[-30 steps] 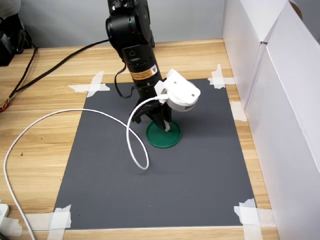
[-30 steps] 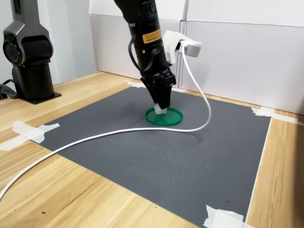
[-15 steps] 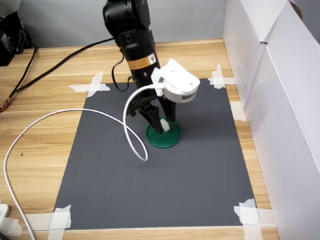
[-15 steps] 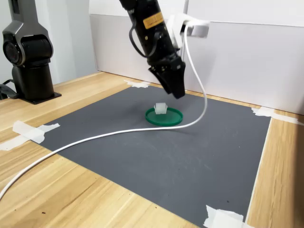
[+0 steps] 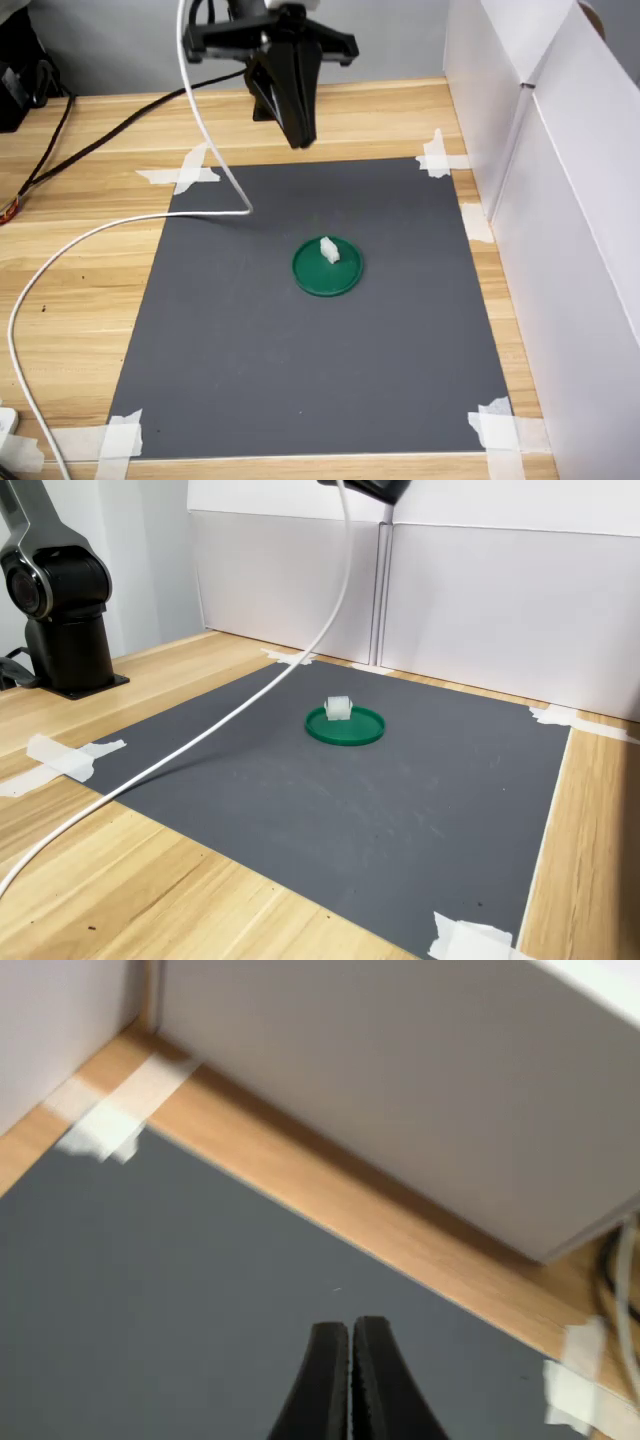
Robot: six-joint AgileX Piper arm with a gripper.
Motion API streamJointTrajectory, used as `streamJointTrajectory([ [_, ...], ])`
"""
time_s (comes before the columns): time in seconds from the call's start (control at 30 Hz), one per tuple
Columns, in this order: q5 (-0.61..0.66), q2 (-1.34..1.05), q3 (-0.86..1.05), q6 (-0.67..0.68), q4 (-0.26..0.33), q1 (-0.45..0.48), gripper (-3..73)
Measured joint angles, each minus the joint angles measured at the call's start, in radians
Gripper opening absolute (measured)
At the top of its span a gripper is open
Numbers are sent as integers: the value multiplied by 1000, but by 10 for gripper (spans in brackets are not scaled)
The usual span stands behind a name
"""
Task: Grasp a white terminal and put it in the green lid.
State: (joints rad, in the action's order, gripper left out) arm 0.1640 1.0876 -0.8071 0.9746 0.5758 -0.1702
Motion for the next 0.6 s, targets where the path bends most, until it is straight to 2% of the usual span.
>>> streamJointTrajectory([
  [0.13, -109, -159, 123, 0, 58, 0, -14],
  [0.33, -206, -409, 243, -1, 161, 7, -14],
  [0.6, -212, -626, 319, -14, 394, 202, -14],
])
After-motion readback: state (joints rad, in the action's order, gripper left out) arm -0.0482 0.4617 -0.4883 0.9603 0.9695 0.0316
